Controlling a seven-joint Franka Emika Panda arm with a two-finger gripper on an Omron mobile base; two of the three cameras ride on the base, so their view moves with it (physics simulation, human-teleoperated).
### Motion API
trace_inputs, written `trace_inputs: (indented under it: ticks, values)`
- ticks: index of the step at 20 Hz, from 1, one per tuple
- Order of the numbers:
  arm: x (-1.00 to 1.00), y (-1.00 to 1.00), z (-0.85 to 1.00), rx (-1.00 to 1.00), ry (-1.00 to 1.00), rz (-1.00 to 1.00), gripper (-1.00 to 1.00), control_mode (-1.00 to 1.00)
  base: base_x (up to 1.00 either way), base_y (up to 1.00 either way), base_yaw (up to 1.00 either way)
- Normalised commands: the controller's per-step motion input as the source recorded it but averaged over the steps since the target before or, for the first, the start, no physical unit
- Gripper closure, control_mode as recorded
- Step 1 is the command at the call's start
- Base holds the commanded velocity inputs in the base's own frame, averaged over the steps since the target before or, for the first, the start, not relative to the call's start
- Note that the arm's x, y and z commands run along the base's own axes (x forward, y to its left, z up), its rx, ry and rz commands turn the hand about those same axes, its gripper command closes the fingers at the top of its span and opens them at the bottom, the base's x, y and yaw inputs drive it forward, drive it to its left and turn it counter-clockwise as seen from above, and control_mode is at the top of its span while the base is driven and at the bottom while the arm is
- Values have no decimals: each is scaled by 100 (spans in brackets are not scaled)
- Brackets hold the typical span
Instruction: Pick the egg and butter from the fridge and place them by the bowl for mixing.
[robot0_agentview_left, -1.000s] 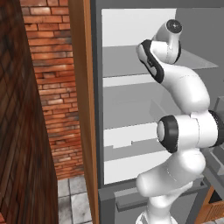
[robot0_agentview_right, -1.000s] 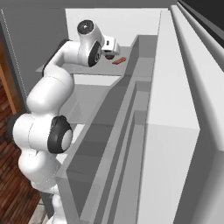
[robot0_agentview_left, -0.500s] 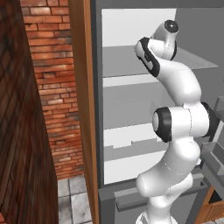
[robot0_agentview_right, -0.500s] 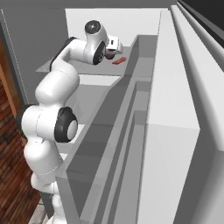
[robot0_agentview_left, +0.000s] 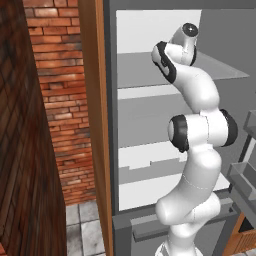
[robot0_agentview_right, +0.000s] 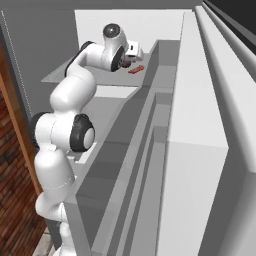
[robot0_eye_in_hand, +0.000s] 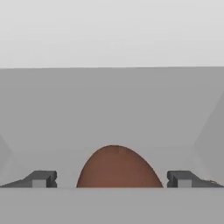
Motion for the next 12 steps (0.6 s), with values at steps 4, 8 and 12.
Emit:
trace_inputs:
  ticks: [4, 8, 12]
  values:
    - [13, -3, -17, -1, 7, 0, -100, -100, 0, 0, 0]
    - [8, 0, -29, -1, 7, 0, -100, -100, 0, 0, 0]
    - [12, 0, -35, -1, 3, 0, -100, -100, 0, 0, 0]
